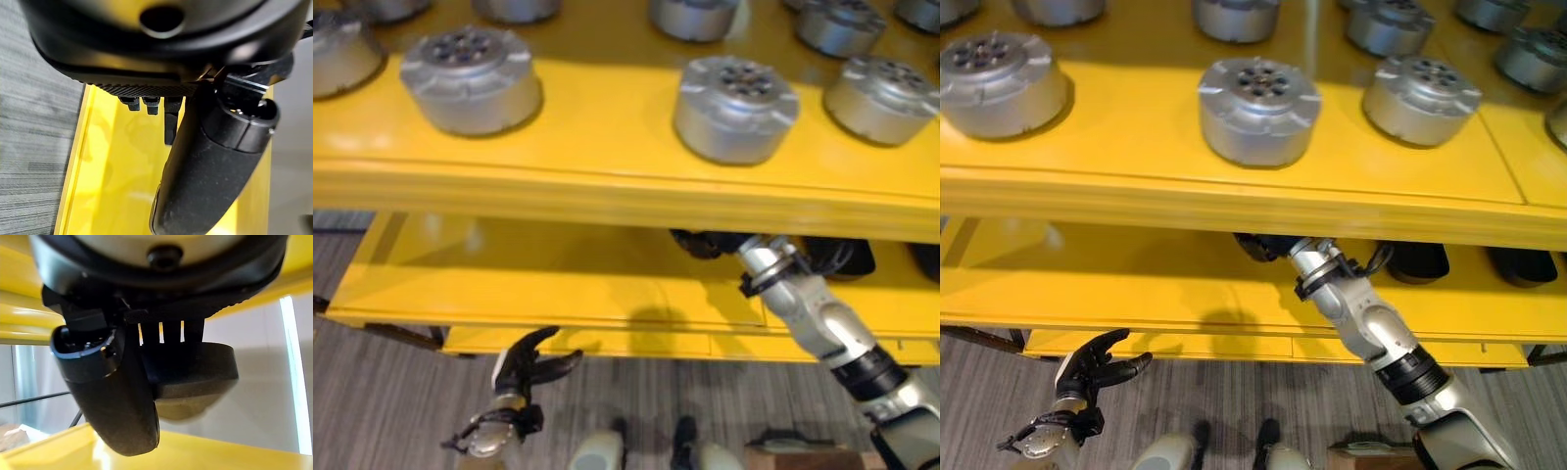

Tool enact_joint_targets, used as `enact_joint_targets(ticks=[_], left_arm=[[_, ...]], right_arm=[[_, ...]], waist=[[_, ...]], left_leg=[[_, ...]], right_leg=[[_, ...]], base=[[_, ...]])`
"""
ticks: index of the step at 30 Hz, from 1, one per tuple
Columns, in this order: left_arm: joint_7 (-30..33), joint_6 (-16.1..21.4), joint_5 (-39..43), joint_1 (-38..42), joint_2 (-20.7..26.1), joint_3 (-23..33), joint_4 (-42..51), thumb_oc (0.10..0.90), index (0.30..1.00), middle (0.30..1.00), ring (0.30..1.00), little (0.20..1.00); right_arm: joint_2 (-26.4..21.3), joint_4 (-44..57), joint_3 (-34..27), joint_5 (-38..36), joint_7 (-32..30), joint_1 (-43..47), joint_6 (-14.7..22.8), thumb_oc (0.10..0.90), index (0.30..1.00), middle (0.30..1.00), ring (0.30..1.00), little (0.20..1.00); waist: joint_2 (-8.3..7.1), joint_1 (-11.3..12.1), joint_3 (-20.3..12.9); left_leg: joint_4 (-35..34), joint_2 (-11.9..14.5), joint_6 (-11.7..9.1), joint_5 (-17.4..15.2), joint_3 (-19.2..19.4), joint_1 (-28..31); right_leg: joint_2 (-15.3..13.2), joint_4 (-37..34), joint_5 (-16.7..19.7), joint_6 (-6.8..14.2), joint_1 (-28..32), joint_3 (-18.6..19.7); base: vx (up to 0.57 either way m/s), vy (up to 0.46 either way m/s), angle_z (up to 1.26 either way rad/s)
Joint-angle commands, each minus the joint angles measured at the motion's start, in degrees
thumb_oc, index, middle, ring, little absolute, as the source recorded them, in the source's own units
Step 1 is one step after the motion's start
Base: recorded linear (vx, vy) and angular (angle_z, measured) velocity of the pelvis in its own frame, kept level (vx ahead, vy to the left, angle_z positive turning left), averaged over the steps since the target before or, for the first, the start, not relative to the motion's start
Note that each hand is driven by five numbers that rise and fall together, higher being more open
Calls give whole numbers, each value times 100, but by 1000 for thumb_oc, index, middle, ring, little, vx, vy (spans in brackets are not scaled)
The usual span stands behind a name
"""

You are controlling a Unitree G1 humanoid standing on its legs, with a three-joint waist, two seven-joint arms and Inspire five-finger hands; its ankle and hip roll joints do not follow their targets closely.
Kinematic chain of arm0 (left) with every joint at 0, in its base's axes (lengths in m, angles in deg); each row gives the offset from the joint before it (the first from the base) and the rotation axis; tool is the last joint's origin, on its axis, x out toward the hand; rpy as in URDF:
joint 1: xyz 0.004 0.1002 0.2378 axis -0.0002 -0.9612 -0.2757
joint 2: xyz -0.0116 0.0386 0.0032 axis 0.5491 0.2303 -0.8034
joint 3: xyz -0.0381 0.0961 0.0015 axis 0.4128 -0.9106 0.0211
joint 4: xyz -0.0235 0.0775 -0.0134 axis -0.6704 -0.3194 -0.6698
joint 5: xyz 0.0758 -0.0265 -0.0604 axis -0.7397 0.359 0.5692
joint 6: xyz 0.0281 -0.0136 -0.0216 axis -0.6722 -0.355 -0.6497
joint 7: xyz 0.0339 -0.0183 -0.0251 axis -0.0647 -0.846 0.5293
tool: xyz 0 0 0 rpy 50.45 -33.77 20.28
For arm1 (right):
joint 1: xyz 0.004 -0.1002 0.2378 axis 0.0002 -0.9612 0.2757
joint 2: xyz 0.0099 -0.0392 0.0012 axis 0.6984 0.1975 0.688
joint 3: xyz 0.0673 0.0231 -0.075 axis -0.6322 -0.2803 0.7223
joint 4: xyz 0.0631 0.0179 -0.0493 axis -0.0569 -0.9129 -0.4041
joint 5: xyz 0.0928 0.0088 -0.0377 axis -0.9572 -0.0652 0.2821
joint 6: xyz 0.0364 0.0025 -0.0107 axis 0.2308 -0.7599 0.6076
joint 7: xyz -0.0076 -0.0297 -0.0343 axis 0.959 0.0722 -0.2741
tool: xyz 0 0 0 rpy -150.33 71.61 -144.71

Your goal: Move parts from the plastic box to the shelf.

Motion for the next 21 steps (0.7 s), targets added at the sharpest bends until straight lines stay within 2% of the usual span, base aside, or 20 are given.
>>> enact_joint_targets(ticks=[1, 9, 10, 12, 13, 14, 15, 16, 18, 21], left_arm=[[-167, 604, -151, 750, -121, -330, 509, 900, 1000, 1000, 1000, 1000], [-131, 600, -123, 624, -161, -334, 496, 900, 1000, 1000, 1000, 1000], [-130, 616, -78, 668, -161, -388, 478, 900, 1000, 1000, 1000, 1000], [-168, 642, -37, 769, -128, -480, 480, 900, 1000, 1000, 1000, 1000], [-166, 625, -21, 803, -114, -499, 498, 900, 1000, 1000, 1000, 1000], [-138, 620, -10, 848, -105, -534, 522, 900, 1000, 1000, 1000, 1000], [-106, 628, 68, 949, -123, -657, 541, 900, 1000, 1000, 1000, 1000], [-117, 641, 125, 970, -137, -668, 515, 900, 1000, 1000, 1000, 1000], [-121, 634, 85, 1032, -122, -665, 442, 900, 1000, 1000, 1000, 1000], [-212, 634, 11, 1035, -23, -687, 487, 900, 1000, 1000, 1000, 1000]], right_arm=[[17, 606, -269, -223, -697, 476, 192, 400, 300, 300, 300, 300], [102, 493, -113, -313, -716, 644, 222, 400, 300, 300, 300, 300], [81, 430, -77, -346, -735, 701, 204, 400, 300, 300, 300, 300], [26, 326, -26, -385, -777, 786, 161, 400, 300, 300, 300, 300], [5, 329, -59, -407, -810, 795, 164, 400, 300, 300, 300, 300], [-26, 301, -82, -411, -851, 817, 124, 400, 300, 300, 300, 300], [-81, 202, -92, -427, -915, 819, 35, 400, 300, 300, 300, 300], [-100, 169, -86, -423, -907, 838, 18, 400, 300, 300, 300, 300], [-118, 97, -152, -401, -914, 752, -34, 400, 300, 300, 300, 300], [-84, 49, -254, -377, -918, 624, -97, 400, 300, 300, 300, 300]], waist=[[191, -281, -920], [205, -182, -974], [204, -120, -910], [184, -121, -822], [168, -153, -787], [150, -205, -770], [183, -306, -758], [254, -318, -799], [342, -351, -836], [348, -340, -833]], left_leg=[[103, 388, -73, -286, -94, 116], [-136, 523, -189, -32, -199, 138], [-64, 499, -290, 98, -243, -74], [206, 384, -338, 102, -388, -320], [270, 466, -338, 83, -291, -387], [247, 660, -337, 147, -108, -422], [21, 1138, -382, 480, 273, -522], [-236, 1184, -382, 465, 285, -422], [-337, 1066, -335, 422, 308, -350], [-150, 908, -307, 276, 417, -373]], right_leg=[[-306, 730, -352, 306, -366, -185], [-218, 515, -490, 160, -122, -359], [-240, 395, -506, 99, -70, -458], [-301, 275, -434, 74, -23, -566], [-342, 305, -421, 78, -28, -617], [-402, 338, -413, 84, -44, -682], [-536, 384, -448, 120, -33, -820], [-532, 432, -471, 148, -69, -841], [-605, 455, -370, 202, -98, -769], [-775, 409, -305, 259, -19, -756]], base=[[44, -55, -12], [-8, -75, 4], [-131, -58, 39], [-113, -33, 50], [-48, 35, 45], [-70, 162, 57], [-37, 212, 60], [-4, 251, 64], [57, 209, 41], [73, 195, 3]])
